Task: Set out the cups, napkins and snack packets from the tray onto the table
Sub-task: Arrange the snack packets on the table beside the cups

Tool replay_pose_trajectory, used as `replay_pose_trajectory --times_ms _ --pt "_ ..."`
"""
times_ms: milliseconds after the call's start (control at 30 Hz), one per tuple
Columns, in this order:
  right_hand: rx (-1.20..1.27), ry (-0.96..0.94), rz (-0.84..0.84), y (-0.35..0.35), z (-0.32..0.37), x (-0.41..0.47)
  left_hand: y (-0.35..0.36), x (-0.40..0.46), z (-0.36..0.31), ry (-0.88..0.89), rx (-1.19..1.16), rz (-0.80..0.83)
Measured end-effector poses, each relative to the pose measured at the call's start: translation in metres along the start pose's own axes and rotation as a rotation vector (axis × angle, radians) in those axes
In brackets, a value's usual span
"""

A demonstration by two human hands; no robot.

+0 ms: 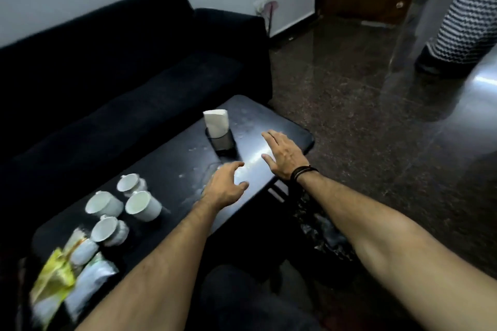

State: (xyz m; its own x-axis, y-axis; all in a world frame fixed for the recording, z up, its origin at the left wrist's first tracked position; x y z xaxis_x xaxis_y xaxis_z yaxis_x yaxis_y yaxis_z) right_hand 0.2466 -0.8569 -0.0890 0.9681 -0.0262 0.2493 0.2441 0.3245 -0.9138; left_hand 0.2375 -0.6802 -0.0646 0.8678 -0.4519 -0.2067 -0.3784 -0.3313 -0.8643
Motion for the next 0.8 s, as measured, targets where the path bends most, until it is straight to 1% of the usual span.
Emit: replay_pose_trajectory --times_ms 167,233,333,433,600,700,800 --pt "0.031 -0.252 -0.016 0.002 0.139 0.037 -0.078 -0.062 0.085 -0.154 0.0 -0.168" --pt "0.04 -0.34 -0.021 0.007 0.193 0.044 -0.098 -0.09 0.124 -0.23 -0.012 -0.214" --pt "0.06 -0.475 -0.013 0.02 0.272 0.044 -0.118 -0.137 0.185 -0.353 -0.034 -0.279" --pt "0.097 -0.572 0.027 0.035 0.336 0.035 -0.127 -0.179 0.237 -0.458 -0.047 -0.34" --pt "0.144 -0.636 0.16 0.074 0.409 0.016 -0.123 -0.234 0.308 -0.617 -0.056 -0.41" --pt "0.172 -0.654 0.263 0.104 0.436 0.004 -0.114 -0.253 0.34 -0.738 -0.069 -0.427" --pt "0.175 -0.638 0.385 0.136 0.454 -0.007 -0.101 -0.262 0.369 -0.85 -0.157 -0.456"
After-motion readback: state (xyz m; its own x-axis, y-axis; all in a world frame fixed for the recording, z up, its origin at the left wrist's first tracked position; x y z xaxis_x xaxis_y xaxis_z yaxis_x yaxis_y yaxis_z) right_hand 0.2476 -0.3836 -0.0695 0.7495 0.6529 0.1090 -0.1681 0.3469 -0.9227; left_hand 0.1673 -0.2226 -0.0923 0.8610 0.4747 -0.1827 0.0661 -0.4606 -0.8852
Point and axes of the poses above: each hand's wrist, its own x-axis towards the middle knuckle, its own y-axis out of the palm, z = x × y, the point moved 8 cm from there along x, towards the middle knuckle, and after that the axes turned 1 degree about z, right-handed, at the moved point
